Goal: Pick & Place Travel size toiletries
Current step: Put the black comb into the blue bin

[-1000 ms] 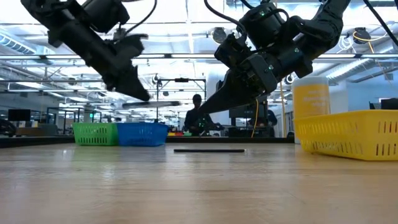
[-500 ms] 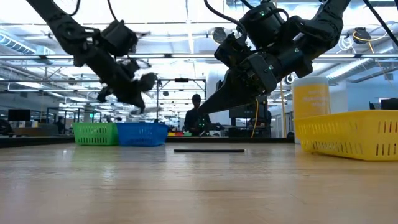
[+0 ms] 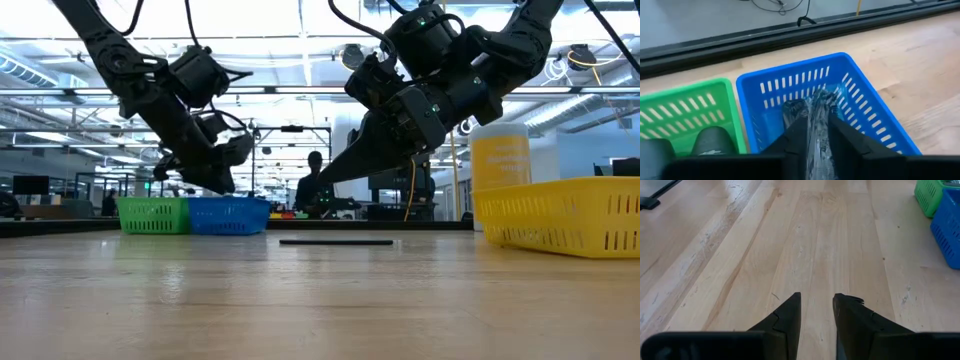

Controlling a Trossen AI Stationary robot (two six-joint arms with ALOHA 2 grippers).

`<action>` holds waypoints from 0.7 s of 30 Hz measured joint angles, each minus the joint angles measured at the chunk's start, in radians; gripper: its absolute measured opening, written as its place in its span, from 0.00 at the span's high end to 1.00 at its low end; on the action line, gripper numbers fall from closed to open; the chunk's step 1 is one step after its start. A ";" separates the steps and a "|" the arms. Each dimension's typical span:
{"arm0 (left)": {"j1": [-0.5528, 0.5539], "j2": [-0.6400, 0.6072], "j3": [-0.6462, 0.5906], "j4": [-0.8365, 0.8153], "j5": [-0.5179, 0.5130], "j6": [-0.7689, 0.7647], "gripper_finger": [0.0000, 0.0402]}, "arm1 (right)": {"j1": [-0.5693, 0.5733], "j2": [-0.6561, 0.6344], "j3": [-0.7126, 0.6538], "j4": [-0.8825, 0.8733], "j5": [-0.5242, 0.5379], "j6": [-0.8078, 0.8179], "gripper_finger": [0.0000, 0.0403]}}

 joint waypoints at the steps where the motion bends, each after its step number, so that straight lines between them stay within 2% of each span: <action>1: 0.002 -0.003 0.000 -0.001 0.001 0.010 0.79 | 0.000 0.000 0.000 0.000 0.000 0.000 0.74; 5: 0.012 -0.066 0.000 0.007 0.073 0.096 0.66 | 0.000 0.000 0.000 -0.013 0.000 0.000 0.74; 9: -0.017 -0.147 0.000 0.063 0.305 0.270 0.59 | -0.001 0.000 0.000 -0.065 0.000 0.009 0.74; 12: -0.086 -0.165 0.000 0.125 0.478 0.403 0.59 | -0.006 0.001 0.000 -0.099 0.000 0.018 0.71; 14: -0.150 -0.156 0.000 0.168 0.556 0.487 0.61 | -0.007 0.001 0.000 -0.125 0.001 0.002 0.67; 17: -0.246 -0.112 0.000 0.214 0.572 0.545 0.65 | -0.010 0.001 0.000 -0.129 0.035 -0.022 0.59; 21: -0.328 -0.016 0.000 0.300 0.562 0.546 0.72 | -0.012 0.001 -0.012 -0.156 0.082 -0.081 0.49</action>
